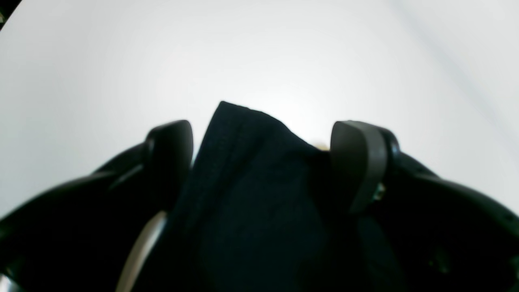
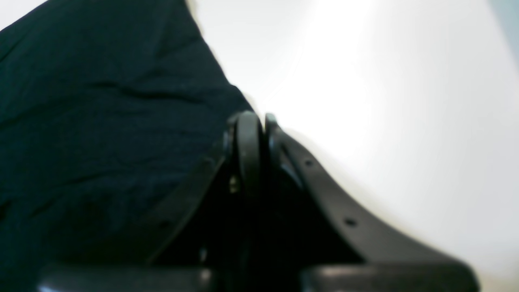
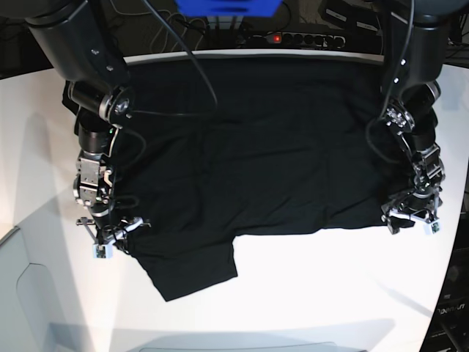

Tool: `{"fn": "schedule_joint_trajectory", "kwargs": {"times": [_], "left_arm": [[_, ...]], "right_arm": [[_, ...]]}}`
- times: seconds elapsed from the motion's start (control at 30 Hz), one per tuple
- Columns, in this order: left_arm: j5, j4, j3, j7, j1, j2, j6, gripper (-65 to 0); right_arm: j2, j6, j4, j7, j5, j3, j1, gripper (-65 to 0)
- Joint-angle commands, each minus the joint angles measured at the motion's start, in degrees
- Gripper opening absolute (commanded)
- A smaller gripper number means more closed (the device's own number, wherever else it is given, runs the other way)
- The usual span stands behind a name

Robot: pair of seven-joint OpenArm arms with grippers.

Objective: Fold the T-shirt properly
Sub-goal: 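Close both grippers on the shirt's side edges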

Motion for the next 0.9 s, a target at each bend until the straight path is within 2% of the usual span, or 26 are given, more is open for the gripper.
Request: {"fn": "schedule_joint_trajectory", "kwargs": {"times": [0.0, 0.2, 0.23, 0.3, 0.5, 0.57, 0.87], "left_arm": [[-0.7, 1.04, -0.1, -1.41, -1.78, -1.28, -0.09, -14.7], [-0.7, 1.04, -0.1, -1.41, -1.78, -1.28, -0.09, -15.2], [-0.7, 1.04, -0.1, -1.41, -1.78, -1.28, -0.09, -17.0], [-0.7, 1.04, -0.1, -1.5, -1.78, -1.28, -0.09, -25.3], [-0.7, 1.13, -0.1, -1.5, -1.78, -1.28, -0.09, -56.7], [-0.7, 1.13, -0.1, -1.5, -1.78, -1.28, -0.09, -64.9], [-0.7, 1.48, -0.19, -1.41, -1.86, -1.28, -0.09, -65.0]], "right_arm": [[0.41, -0.52, -0.03, -3.32, -1.4, -0.07, 0.29, -65.0], [0.41, -0.52, -0.03, -3.32, -1.49, -0.07, 0.29, -65.0], [0.41, -0.52, -0.03, -3.32, -1.49, -0.15, 0.29, -65.0], [0.41, -0.52, -0.03, -3.32, -1.49, -0.15, 0.29, -65.0], [0.41, -0.52, -0.03, -3.32, -1.49, -0.15, 0.29, -65.0], [0.41, -0.52, -0.03, -3.32, -1.49, -0.15, 0.29, -65.0], [0.32, -0.52, 0.4, -3.32, -1.49, 0.11, 0.47, -65.0]]}}
